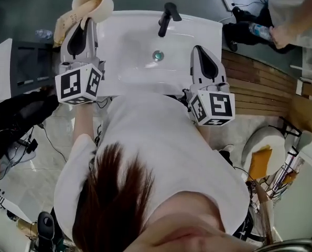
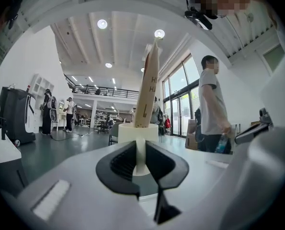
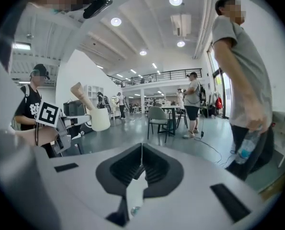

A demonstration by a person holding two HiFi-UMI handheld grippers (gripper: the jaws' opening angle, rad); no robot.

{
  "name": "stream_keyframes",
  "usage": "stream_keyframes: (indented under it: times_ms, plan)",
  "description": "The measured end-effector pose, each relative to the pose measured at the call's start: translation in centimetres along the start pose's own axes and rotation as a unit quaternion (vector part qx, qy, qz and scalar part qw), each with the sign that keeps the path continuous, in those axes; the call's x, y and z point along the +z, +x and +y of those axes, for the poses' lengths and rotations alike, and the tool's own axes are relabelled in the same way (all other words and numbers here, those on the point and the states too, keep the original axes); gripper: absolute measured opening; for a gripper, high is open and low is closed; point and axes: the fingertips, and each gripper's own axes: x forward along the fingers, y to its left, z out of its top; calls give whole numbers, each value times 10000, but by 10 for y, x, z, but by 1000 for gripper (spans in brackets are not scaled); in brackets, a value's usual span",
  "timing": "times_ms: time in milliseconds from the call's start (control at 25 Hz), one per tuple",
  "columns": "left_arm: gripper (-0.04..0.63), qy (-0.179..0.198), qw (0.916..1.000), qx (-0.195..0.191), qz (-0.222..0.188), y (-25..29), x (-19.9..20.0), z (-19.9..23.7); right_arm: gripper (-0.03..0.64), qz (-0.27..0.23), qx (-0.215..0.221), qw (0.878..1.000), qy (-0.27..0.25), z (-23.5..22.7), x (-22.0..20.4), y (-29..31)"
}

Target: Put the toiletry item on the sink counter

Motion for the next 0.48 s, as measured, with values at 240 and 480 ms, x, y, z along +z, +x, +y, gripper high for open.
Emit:
stream_keyframes:
  times_ms: [240, 480]
  plan:
    - [48, 9, 9999, 75, 124, 2, 11, 2, 11, 1, -22, 10000, 27, 4, 16, -16]
    - [48, 46, 9998, 108, 139, 11, 4, 2, 11, -20, -55, 9999, 96, 3, 20, -20]
